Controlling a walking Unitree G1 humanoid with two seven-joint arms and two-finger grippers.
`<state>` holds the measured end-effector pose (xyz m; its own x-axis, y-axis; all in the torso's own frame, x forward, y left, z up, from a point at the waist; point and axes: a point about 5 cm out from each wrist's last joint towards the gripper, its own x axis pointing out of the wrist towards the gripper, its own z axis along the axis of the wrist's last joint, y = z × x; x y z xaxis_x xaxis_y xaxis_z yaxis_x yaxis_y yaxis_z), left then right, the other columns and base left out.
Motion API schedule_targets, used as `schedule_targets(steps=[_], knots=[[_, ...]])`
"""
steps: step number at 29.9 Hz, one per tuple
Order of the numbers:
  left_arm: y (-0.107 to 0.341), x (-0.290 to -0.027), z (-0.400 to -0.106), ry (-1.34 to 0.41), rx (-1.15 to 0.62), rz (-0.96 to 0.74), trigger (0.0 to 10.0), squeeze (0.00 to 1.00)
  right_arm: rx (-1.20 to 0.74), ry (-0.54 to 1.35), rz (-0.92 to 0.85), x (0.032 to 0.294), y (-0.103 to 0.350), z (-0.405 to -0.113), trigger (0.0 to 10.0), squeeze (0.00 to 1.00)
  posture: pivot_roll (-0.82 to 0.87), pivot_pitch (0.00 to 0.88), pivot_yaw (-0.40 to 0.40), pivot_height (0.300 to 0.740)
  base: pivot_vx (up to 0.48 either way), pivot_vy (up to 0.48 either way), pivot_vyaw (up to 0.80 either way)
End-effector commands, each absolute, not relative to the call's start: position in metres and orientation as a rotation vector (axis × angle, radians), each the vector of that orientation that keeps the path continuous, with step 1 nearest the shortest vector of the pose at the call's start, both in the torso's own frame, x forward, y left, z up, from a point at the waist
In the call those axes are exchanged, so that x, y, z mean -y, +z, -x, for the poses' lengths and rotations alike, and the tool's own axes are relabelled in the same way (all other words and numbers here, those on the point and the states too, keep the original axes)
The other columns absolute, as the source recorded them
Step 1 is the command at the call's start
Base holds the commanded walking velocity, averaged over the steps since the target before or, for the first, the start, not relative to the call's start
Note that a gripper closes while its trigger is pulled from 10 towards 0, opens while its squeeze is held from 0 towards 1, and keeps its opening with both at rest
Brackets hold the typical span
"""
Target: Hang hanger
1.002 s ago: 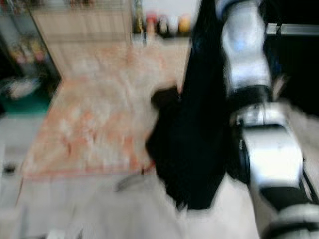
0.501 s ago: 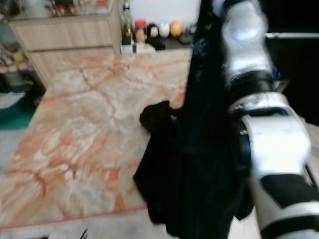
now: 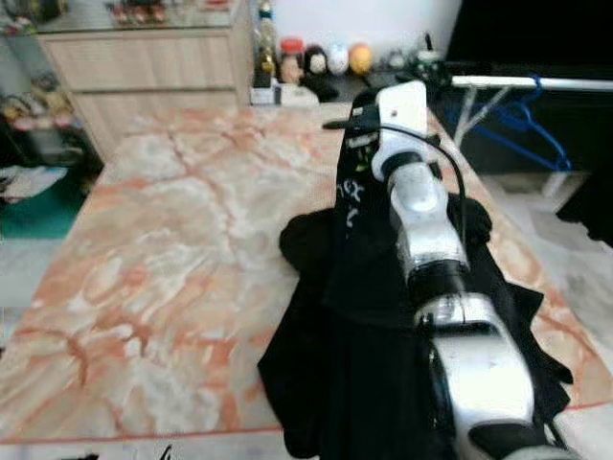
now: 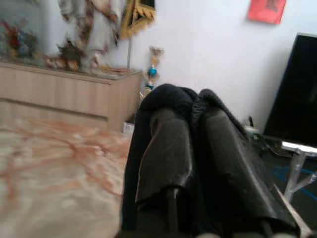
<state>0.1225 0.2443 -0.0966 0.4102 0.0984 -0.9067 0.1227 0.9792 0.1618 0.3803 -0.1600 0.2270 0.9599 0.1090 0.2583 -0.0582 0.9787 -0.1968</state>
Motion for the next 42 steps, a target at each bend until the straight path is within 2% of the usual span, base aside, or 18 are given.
schedule_targets(steps=[1,4,7,12,16,17,18,42], knots=[[-0.096,-0.246,-0.122,-0.012,-1.157,-0.217,10.0,0.00,0.271,0.094,0.180,0.158,0.229,-0.372,10.0,0.00,0.00,0.000,0.011,0.740,0.000,0.000,0.00],[-0.097,-0.246,-0.121,-0.019,-1.159,-0.219,10.0,0.00,0.210,0.064,0.182,0.166,0.209,-0.341,10.0,0.00,-0.01,0.000,0.005,0.740,0.000,0.000,0.00],[-0.097,-0.246,-0.122,-0.022,-1.159,-0.220,10.0,0.00,0.137,0.036,0.174,0.171,0.193,-0.328,10.0,0.00,-0.02,0.000,0.004,0.740,0.000,0.000,0.00],[-0.096,-0.245,-0.122,-0.032,-1.157,-0.220,10.0,0.00,-0.047,-0.092,0.188,0.195,0.153,-0.308,10.0,0.00,-0.02,0.000,0.001,0.740,0.000,0.000,0.00],[-0.097,-0.245,-0.122,-0.037,-1.157,-0.221,10.0,0.00,-0.064,-0.061,0.151,0.183,0.149,-0.302,10.0,0.00,-0.02,0.000,0.001,0.740,0.000,0.000,0.00],[-0.097,-0.244,-0.122,-0.038,-1.156,-0.218,10.0,0.00,-0.065,-0.054,0.148,0.180,0.149,-0.301,10.0,0.92,-0.02,0.000,0.001,0.740,0.000,0.000,0.00],[-0.096,-0.244,-0.123,-0.041,-1.155,-0.216,10.0,0.00,-0.073,-0.046,0.138,0.175,0.148,-0.301,10.0,1.00,-0.02,0.000,0.001,0.740,0.000,0.000,0.00],[-0.096,-0.245,-0.122,-0.055,-1.162,-0.237,10.0,0.00,-0.047,-0.055,0.166,0.173,0.153,-0.301,10.0,1.00,-0.02,0.000,0.009,0.740,0.000,0.000,0.00]])
